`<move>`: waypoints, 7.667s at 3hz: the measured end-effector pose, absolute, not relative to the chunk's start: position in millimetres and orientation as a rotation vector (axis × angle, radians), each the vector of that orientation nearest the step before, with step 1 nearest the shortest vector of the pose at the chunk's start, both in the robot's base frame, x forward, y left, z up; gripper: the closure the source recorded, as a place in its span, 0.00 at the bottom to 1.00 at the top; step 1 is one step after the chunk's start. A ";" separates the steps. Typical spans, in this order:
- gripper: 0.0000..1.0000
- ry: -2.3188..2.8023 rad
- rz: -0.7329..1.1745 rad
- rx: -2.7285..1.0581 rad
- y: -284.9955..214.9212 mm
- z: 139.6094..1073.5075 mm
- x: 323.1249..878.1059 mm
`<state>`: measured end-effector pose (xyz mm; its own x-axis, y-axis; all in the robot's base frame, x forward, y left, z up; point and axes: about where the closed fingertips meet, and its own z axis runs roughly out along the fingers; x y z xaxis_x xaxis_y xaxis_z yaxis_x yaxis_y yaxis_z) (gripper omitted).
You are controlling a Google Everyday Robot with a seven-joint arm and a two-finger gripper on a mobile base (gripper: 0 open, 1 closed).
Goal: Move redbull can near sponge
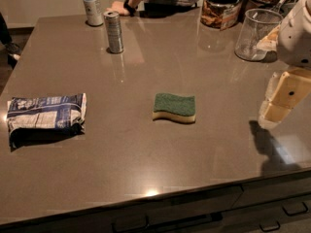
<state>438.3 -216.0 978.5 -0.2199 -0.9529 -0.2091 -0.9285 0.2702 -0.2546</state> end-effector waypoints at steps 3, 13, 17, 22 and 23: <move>0.00 2.185 -0.005 -1.647 -185.6 977.5 470.9; 0.00 1.813 0.509 -1.070 35.7 933.0 705.9; 0.00 1.750 0.580 -0.813 112.6 928.4 824.2; 1.00 1.622 0.626 -0.728 67.6 975.7 802.7; 1.00 1.600 0.629 -0.708 33.2 985.4 774.9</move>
Offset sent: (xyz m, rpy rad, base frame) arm 0.0338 0.0279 -0.0029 0.1058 -0.0131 -0.0073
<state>774.9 33.2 985.4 -0.0982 -0.0962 -0.9905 -0.7451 0.6669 0.0091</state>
